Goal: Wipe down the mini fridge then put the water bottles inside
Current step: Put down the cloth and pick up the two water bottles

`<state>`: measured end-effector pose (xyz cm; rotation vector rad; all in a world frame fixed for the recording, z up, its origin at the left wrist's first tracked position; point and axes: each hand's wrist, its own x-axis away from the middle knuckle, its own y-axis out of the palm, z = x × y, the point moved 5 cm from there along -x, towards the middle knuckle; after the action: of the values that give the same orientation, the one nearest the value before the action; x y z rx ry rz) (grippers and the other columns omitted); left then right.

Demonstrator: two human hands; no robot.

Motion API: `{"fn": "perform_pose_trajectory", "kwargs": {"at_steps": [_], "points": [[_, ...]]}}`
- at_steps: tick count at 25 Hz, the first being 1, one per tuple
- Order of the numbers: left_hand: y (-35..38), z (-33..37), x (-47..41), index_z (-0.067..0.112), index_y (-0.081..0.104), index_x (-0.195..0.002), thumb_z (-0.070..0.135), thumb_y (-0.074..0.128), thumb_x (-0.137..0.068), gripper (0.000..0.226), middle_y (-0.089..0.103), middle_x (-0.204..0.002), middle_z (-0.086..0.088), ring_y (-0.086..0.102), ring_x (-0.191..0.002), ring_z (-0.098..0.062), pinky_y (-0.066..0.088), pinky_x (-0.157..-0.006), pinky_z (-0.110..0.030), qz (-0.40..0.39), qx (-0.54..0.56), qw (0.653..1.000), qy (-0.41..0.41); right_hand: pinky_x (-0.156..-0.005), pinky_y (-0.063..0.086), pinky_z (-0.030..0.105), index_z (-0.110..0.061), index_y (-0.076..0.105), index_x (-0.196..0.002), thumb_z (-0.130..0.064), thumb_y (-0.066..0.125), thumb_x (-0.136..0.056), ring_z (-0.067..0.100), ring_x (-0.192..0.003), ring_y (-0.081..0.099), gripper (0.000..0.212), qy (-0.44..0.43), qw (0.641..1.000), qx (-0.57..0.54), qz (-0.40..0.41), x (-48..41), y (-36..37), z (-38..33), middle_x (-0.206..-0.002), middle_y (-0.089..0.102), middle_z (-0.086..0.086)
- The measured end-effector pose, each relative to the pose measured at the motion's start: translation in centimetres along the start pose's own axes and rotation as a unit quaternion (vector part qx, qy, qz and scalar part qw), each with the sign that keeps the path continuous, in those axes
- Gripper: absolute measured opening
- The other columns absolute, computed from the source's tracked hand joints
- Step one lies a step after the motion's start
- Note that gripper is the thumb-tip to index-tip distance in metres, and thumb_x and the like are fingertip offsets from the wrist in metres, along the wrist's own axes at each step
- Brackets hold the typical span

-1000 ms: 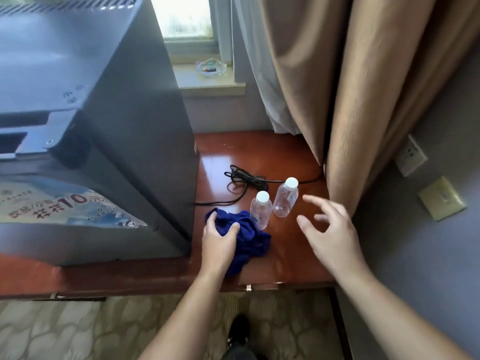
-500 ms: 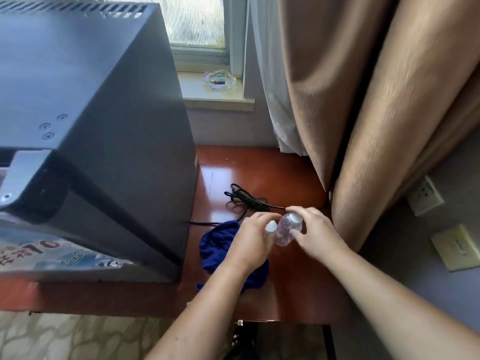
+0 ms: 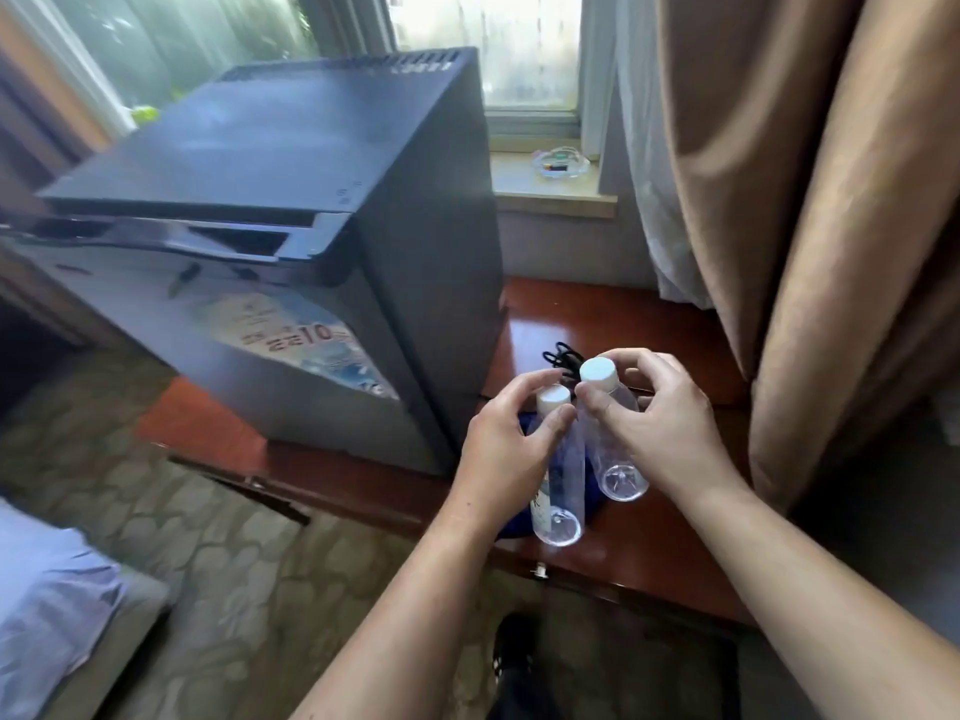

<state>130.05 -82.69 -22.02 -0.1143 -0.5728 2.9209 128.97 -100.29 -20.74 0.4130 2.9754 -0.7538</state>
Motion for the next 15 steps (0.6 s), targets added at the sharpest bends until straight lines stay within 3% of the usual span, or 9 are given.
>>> {"fn": "perform_pose_trajectory", "kwargs": {"at_steps": [6, 10, 12, 15], "points": [[-11.2, 1.6, 5.2, 0.033, 0.068, -0.125, 0.026, 0.064, -0.101, 0.026, 0.074, -0.118, 0.015, 0.070, -0.111, -0.003, 0.059, -0.097, -0.031, 0.022, 0.044, 0.999, 0.019, -0.097, 0.059, 0.043, -0.034, 0.071, -0.118, -0.041, 0.070, -0.095, 0.005, -0.105, 0.073, 0.024, -0.026, 0.988, -0.131, -0.083, 5.4, 8.0, -8.3, -0.109, 0.078, -0.009], [-18.9, 0.2, 6.8, 0.026, 0.072, -0.118, 0.016, 0.054, -0.101, 0.026, 0.077, -0.113, 0.006, 0.070, -0.110, -0.004, 0.055, -0.100, -0.028, 0.007, 0.053, 0.998, 0.046, -0.098, 0.058, 0.033, -0.032, 0.074, -0.119, -0.038, 0.066, -0.099, 0.000, -0.106, 0.072, 0.023, -0.046, 0.983, -0.160, -0.083, 8.8, 14.9, -13.7, -0.108, 0.080, -0.012], [-23.2, -1.6, 7.4, 0.025, 0.071, -0.113, 0.020, 0.052, -0.098, 0.024, 0.077, -0.110, 0.006, 0.070, -0.108, -0.006, 0.055, -0.099, -0.031, -0.001, 0.045, 0.998, 0.041, -0.098, 0.056, 0.025, -0.028, 0.074, -0.122, -0.036, 0.064, -0.101, -0.002, -0.109, 0.071, 0.025, -0.050, 0.983, -0.157, -0.082, 10.2, 19.4, -16.3, -0.111, 0.079, -0.011], [-30.4, -4.8, 8.3, 0.032, 0.068, -0.109, 0.044, 0.054, -0.094, 0.025, 0.077, -0.102, 0.011, 0.071, -0.099, -0.002, 0.055, -0.091, -0.028, -0.024, 0.016, 0.999, 0.045, -0.107, 0.049, 0.022, -0.025, 0.068, -0.135, -0.039, 0.059, -0.102, -0.003, -0.123, 0.063, 0.037, -0.023, 0.984, -0.160, -0.076, 12.6, 26.6, -19.6, -0.128, 0.073, -0.011]]}}
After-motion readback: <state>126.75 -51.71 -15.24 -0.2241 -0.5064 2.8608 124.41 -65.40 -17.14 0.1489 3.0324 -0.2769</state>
